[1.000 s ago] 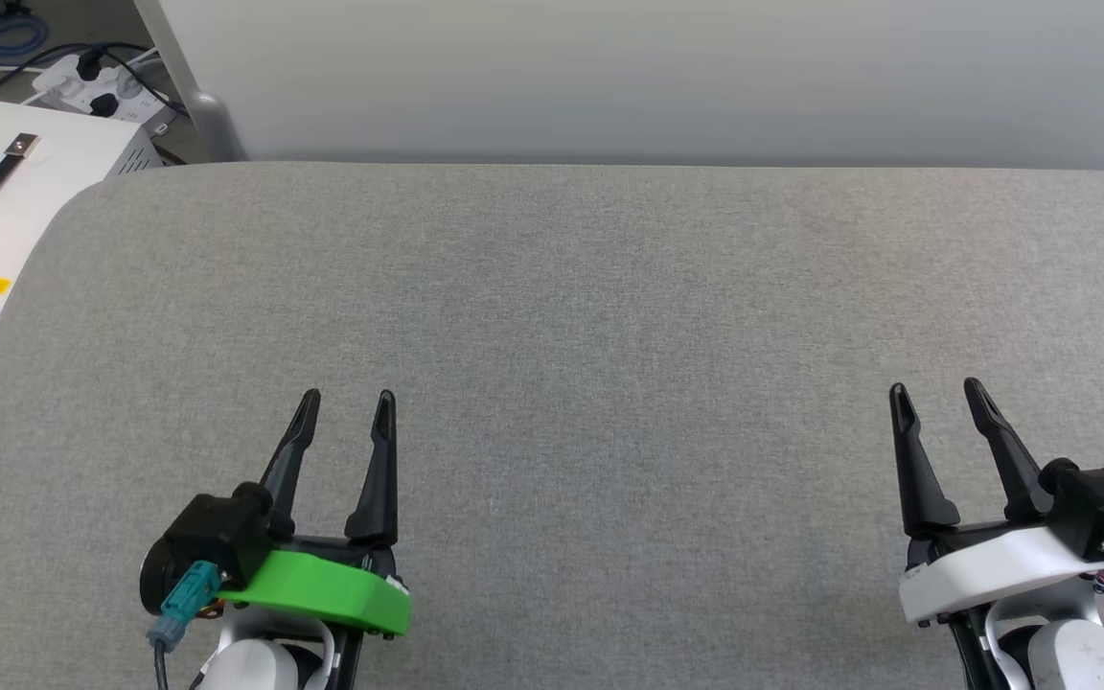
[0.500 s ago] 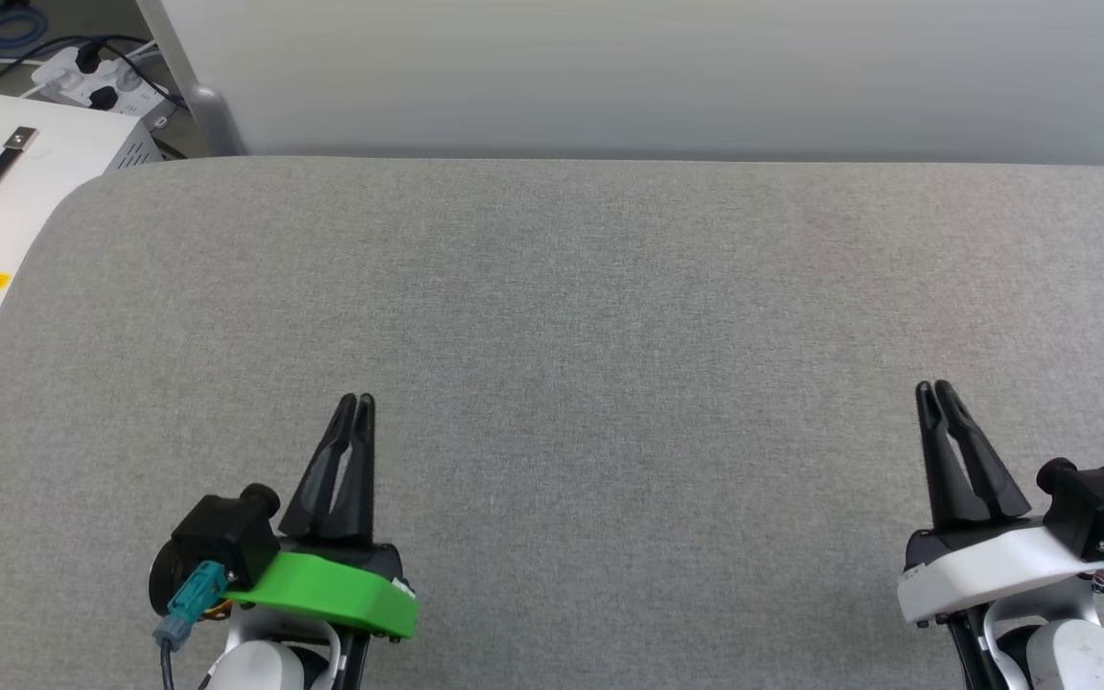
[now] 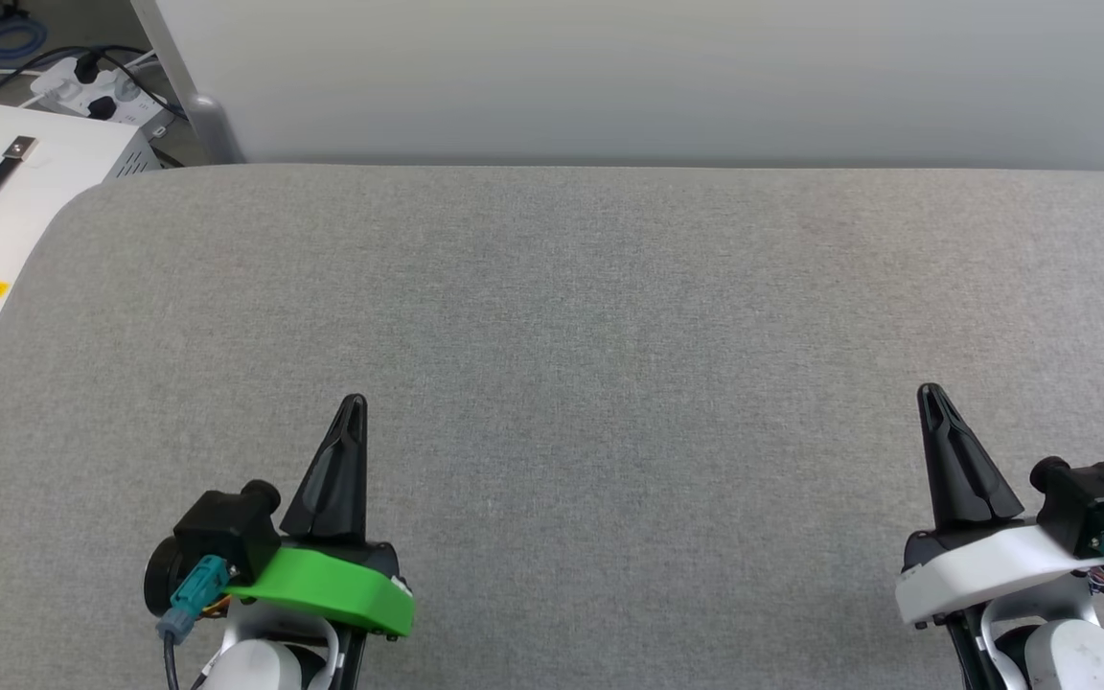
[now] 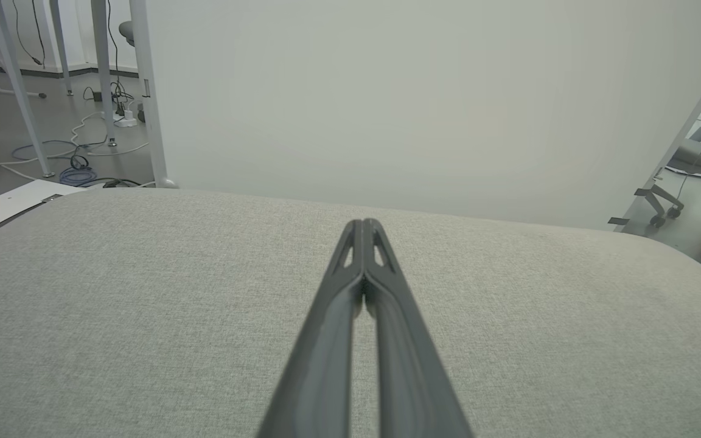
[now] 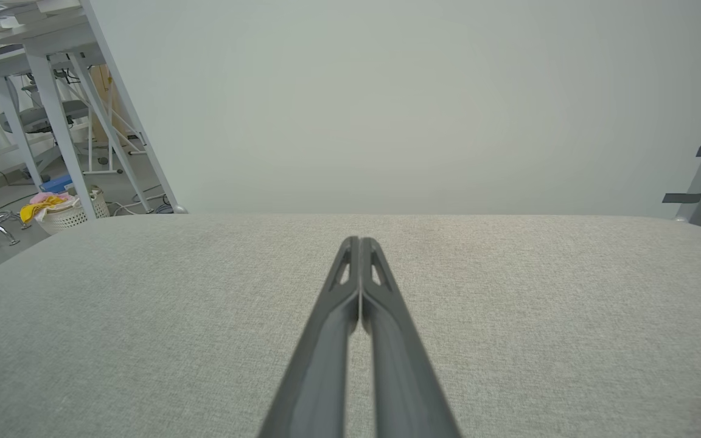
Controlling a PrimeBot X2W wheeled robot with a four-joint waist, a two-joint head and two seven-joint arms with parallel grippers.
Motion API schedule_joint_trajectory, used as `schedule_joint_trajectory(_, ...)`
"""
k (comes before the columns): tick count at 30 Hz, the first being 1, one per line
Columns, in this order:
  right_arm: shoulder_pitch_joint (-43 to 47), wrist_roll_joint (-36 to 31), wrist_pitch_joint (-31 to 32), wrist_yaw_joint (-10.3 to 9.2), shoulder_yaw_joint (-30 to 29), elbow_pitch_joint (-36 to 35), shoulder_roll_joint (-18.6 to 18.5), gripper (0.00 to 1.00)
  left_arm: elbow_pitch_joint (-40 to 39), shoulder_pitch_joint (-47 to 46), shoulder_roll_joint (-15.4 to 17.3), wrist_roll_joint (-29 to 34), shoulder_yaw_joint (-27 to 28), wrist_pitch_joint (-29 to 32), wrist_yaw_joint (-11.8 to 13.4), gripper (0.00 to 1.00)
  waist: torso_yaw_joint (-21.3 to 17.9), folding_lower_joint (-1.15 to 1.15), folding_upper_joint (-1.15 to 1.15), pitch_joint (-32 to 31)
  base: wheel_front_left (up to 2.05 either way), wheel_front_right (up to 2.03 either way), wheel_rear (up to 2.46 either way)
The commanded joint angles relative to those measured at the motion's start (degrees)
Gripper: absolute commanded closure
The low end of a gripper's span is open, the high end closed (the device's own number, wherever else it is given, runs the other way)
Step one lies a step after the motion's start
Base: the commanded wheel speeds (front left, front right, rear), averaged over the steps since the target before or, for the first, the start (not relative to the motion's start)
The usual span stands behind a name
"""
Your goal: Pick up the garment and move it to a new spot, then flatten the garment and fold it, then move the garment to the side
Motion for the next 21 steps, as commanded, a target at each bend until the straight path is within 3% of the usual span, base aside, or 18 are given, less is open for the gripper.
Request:
schedule_joint_trajectory(1, 0.3, -0.6, 0.3, -0.01, -0.1, -0.2, 0.2, 1.00, -0.2, 0.4, -0.2, 0.8, 0.3, 0.3, 0.4, 1.00, 0.0, 0.00, 0.00, -0.1, 0.00, 0.00, 0.00)
schedule_joint_trajectory(21, 0.7, -2.8, 2.1, -0.01, -0.4, -0.5, 0.7, 1.00, -0.9, 0.8, -0.4, 3.3, 1.1, 2.6, 1.5, 1.00, -0.4, 0.00, 0.00, -0.9, 0.00, 0.00, 0.00)
